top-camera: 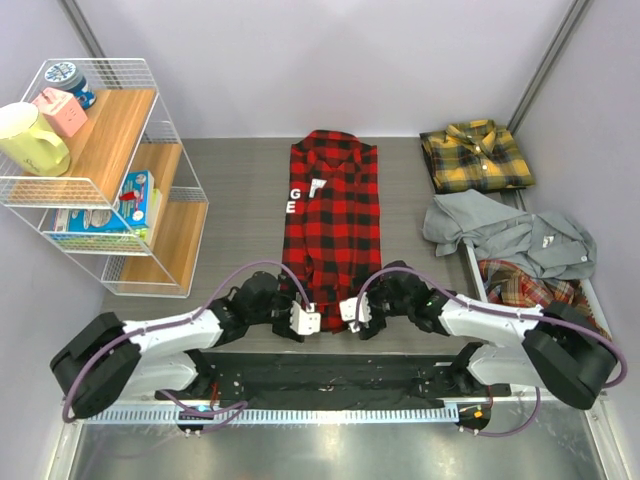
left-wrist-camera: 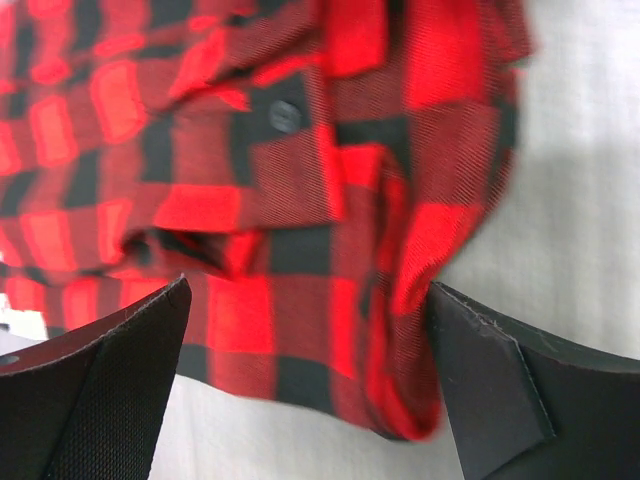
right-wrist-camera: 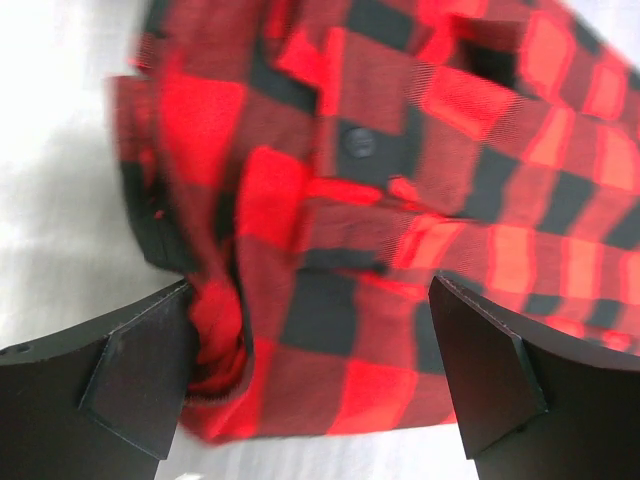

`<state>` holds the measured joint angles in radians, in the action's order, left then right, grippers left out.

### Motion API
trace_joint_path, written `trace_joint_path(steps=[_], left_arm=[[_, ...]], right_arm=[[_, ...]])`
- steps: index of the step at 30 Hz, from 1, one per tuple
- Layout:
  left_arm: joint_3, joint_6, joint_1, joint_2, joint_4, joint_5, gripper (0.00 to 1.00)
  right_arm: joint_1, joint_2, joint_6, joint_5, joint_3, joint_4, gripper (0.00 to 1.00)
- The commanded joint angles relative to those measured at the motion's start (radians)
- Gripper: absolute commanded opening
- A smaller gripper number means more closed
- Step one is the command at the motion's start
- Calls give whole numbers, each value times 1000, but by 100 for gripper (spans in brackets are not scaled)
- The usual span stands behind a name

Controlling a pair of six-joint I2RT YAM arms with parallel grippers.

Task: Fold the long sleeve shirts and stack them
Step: Fold the shirt

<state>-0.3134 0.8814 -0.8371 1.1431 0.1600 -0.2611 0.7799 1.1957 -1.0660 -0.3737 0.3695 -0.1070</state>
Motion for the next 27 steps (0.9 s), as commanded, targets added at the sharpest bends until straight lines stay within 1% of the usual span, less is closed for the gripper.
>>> trace_joint_path(steps=[1,2,5,6,8,9,10,11,12,13,14,15,16,17,18,19,20,21,22,23,25,27], left_arm=[[14,76,-3,131,98,120,97],[7,76,-3,139,95,126,95],[17,134,-3,171,136,123,85],[13,143,-3,179,133,123,73],[2,156,-3,194,127,126,62],[-3,159,-3,192,119,115,53],[-7,162,-3,190,110,111,48],[-30,148,-3,188,95,109,44],[-47,139,-2,187,73,99,35],[-61,125,-3,184,28,86,31],[-78,104,-3,181,7,79,26],[-98,94,-3,164,-14,71,17],[-105,84,-3,150,-36,53,13],[-111,67,-3,135,-77,40,10],[-125,64,-5,91,-117,28,2],[-131,57,-8,67,-150,13,0],[-138,50,-8,37,-236,-15,0],[-145,41,-8,9,-284,-36,0],[-162,34,-8,-49,-331,-55,0],[-170,24,-8,-75,-376,-88,0],[-193,-34,-10,-138,-465,-101,0],[-208,-71,-8,-154,-522,-112,0]], right_arm=[[2,93,-66,147,-53,-66,99],[4,102,-87,144,-60,-98,97],[4,113,-107,145,-75,-134,88],[4,116,-106,145,-75,-140,82],[4,113,-100,147,-73,-146,72],[4,110,-92,145,-69,-148,65],[4,110,-89,145,-66,-148,62],[4,110,-83,145,-61,-155,55],[2,119,-69,147,-46,-155,52],[2,120,-60,153,-34,-152,49],[4,122,-49,171,-23,-151,42],[4,119,-34,177,0,-139,38],[4,104,-29,179,14,-113,34],[4,87,-20,177,26,-58,23],[4,68,-11,165,41,-30,18],[8,47,4,160,46,-1,14],[13,-9,15,156,49,63,8],[22,-37,21,151,54,96,5],[34,-74,47,148,57,139,3],[45,-135,61,138,62,214,1],[62,-197,77,122,72,275,2],[74,-240,81,125,74,308,1]])
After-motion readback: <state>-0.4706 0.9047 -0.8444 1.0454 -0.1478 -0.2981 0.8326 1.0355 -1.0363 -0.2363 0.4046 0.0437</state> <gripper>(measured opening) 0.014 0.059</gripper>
